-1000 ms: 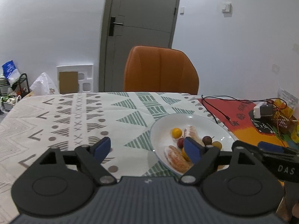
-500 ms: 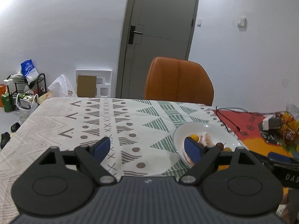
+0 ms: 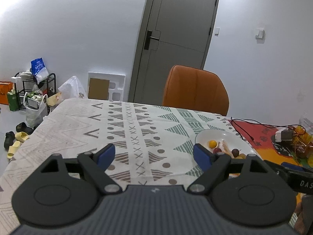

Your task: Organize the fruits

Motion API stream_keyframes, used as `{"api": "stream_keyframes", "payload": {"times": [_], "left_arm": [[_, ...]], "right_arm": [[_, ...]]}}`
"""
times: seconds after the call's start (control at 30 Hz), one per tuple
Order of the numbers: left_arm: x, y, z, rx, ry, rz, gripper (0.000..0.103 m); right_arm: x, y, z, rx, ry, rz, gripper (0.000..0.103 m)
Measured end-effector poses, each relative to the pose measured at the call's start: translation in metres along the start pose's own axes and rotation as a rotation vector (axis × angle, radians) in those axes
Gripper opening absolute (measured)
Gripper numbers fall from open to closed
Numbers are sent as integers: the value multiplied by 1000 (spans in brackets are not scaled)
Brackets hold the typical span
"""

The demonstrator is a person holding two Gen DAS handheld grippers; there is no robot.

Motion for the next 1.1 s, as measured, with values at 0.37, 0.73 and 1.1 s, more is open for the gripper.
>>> {"api": "stream_keyframes", "payload": {"times": [0.37,0.73,1.1], "left_arm": [[37,3,-25,-1,-25,13,86],[68,12,-36,-19,-62,3,87],[93,20,-33,-55,-83,27,99]], "right_arm": [[26,-1,-16,12,-45,12,103],[59,3,-12,12,-55,29,103],[81,23,-3,31,-63,-4,103]]}}
Point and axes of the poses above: each gripper's, at about its wrist camera, not at the fingertips, and x roughly against the way its jaws point, z to its right, y to its underside, the point moved 5 cm from there along -x, roughly the way its jaws point, and after that the axes turned 10 degrees about x, right-handed, at the moved point
